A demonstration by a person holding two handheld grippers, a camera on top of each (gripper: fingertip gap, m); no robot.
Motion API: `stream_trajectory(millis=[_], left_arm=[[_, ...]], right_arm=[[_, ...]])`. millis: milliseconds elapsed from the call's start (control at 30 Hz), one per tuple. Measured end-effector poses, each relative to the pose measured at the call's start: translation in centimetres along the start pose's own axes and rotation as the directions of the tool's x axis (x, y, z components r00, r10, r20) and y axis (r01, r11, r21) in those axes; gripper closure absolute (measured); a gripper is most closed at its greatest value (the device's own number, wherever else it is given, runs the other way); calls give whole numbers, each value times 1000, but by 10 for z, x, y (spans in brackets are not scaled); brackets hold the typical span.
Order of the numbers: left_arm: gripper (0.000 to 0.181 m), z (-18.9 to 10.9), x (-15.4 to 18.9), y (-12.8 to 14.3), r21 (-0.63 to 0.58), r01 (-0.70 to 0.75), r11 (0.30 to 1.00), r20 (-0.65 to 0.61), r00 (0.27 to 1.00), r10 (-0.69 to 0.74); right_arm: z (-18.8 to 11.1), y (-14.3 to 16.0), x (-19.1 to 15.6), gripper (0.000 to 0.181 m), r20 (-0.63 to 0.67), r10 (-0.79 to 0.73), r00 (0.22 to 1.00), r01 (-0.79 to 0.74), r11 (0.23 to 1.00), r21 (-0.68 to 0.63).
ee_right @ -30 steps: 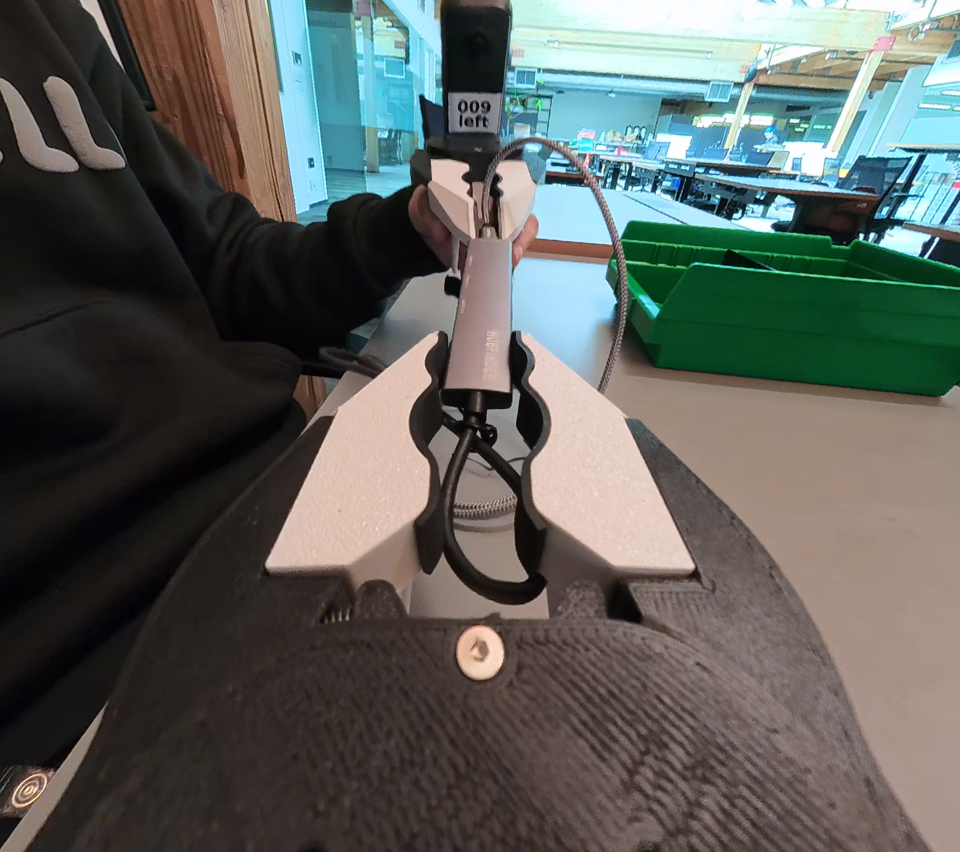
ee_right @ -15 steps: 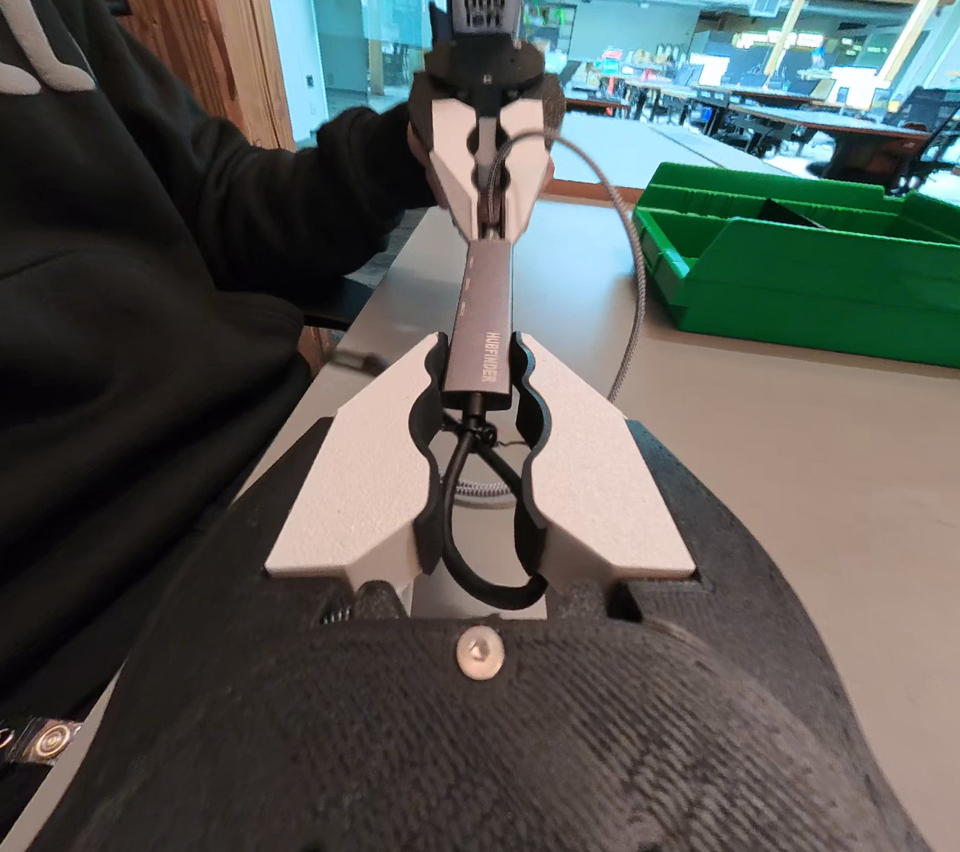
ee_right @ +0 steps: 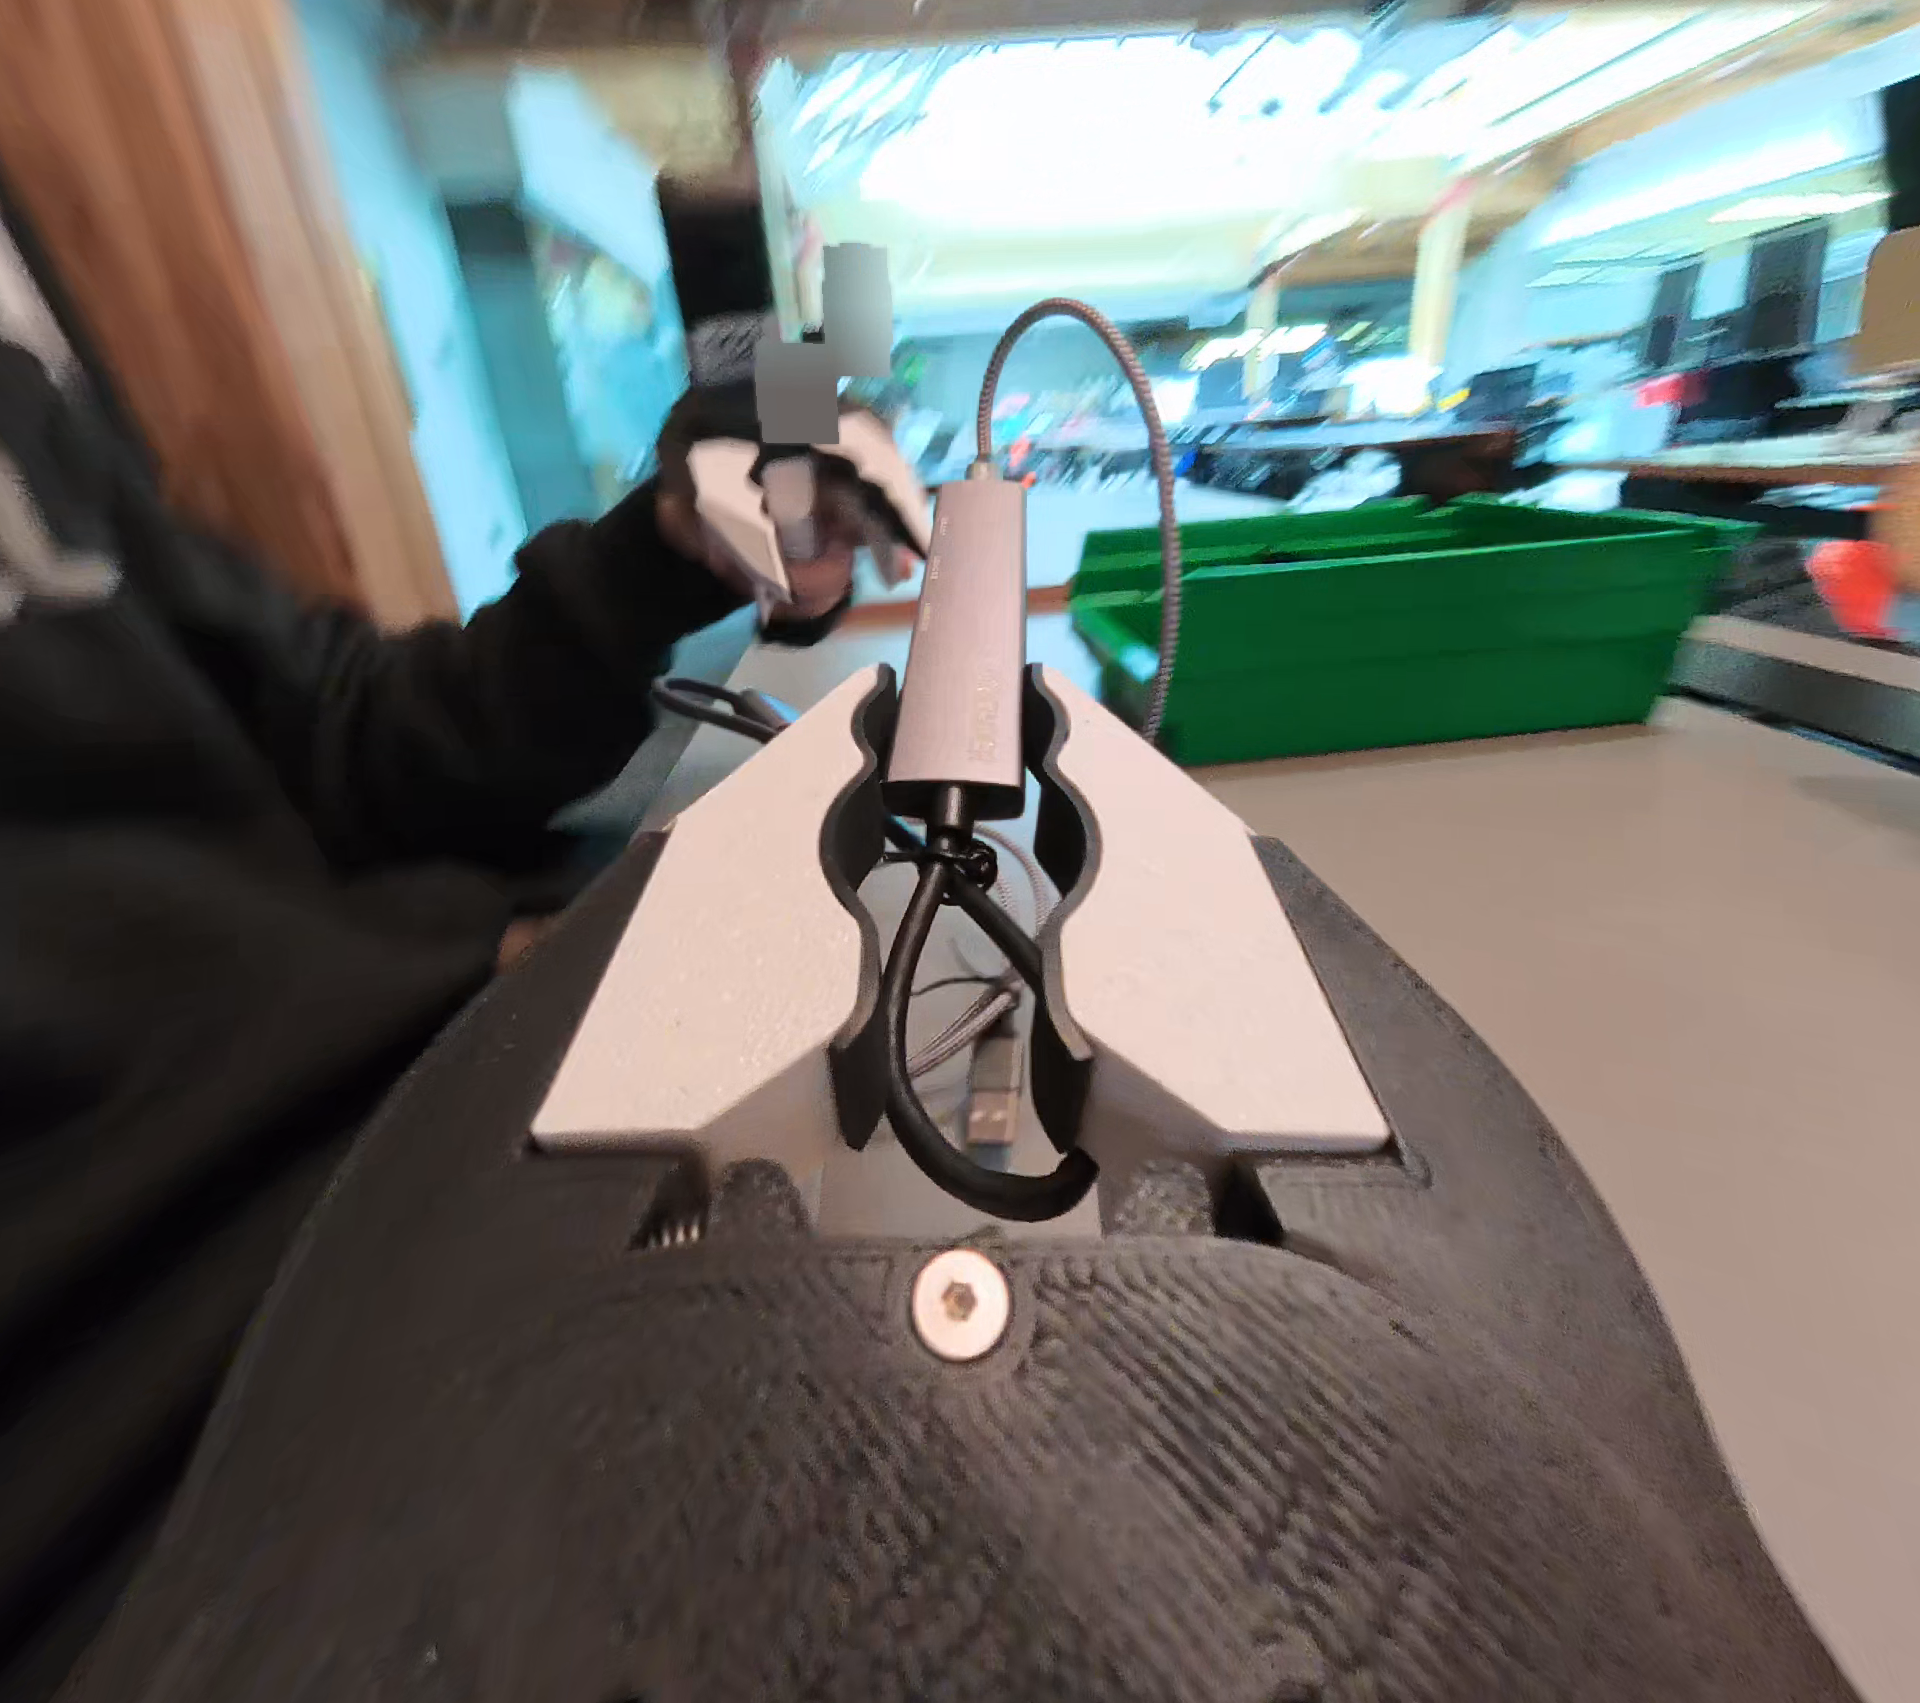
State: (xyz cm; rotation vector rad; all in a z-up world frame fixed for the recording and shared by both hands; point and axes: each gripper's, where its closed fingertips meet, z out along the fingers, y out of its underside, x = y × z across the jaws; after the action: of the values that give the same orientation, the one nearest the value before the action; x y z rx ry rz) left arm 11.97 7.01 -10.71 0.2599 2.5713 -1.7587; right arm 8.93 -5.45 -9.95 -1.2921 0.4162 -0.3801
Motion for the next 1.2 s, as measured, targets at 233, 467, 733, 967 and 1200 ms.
stream_trajectory(millis=[233, 467, 733, 967, 1200], left_arm=[[154, -83, -156, 58, 30, 465, 885, 625, 682, -380], [149, -94, -266, 114, 205, 750, 629, 786, 257, -563], [124, -105, -292, 190, 153, 880, 451, 922, 37, -384], [147, -83, -291, 194, 102, 900, 424, 883, 115, -456], [180, -91, -276, 70, 91, 537, 838, 773, 493, -400]], right_arm=[[-4, -3, 14, 158, -94, -8, 996, 10, 1000, 15], [-4, -3, 11, 158, -71, -12, 997, 13, 1000, 17], [-3, -1, 7, 158, -52, -26, 998, 26, 1000, 4], [-2, -1, 7, 158, -48, -26, 998, 26, 1000, 1], [-2, -1, 9, 158, -57, -21, 998, 21, 1000, 3]])
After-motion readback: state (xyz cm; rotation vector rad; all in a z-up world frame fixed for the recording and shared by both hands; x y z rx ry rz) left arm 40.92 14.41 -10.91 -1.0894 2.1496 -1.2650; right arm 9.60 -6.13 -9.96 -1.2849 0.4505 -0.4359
